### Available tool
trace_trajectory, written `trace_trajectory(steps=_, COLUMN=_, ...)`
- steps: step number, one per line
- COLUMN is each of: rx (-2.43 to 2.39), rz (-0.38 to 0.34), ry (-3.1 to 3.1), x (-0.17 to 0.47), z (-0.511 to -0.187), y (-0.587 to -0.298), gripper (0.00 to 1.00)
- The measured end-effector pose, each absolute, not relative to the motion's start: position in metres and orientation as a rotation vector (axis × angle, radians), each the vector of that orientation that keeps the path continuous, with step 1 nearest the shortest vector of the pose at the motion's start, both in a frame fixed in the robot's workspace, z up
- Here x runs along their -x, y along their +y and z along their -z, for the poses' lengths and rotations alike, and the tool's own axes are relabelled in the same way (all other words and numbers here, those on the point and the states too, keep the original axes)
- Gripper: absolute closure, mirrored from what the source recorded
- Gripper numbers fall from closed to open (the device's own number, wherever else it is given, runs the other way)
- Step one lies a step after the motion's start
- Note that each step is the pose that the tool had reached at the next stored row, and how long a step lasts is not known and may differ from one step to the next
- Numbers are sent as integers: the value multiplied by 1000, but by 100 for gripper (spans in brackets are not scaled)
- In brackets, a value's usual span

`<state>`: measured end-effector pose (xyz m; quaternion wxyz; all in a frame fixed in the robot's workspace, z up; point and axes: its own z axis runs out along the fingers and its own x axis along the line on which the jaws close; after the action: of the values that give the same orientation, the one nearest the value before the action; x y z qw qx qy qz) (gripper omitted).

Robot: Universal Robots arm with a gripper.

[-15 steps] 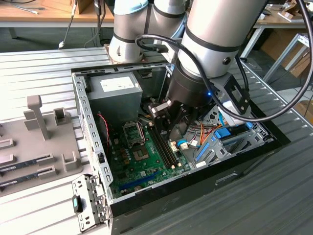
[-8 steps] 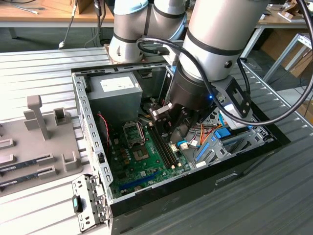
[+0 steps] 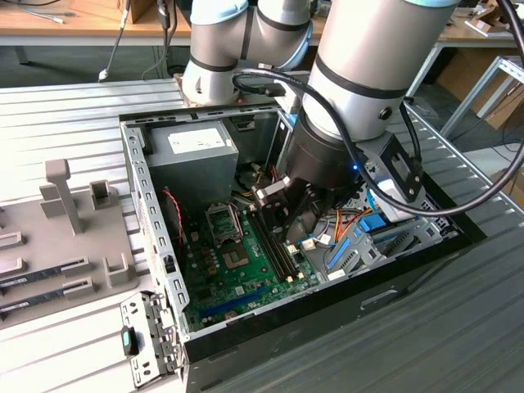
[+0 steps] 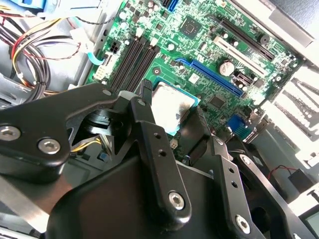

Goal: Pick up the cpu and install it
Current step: 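Pick up the cpu and move it towards the insertion slot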

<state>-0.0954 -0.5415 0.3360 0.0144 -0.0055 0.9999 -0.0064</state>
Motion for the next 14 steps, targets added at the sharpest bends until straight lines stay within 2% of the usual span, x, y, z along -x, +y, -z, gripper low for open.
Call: trace_trajectory(steps=14, rx=17, rz=20, ry=3113, x=95, z=-333, y=-550, gripper=53)
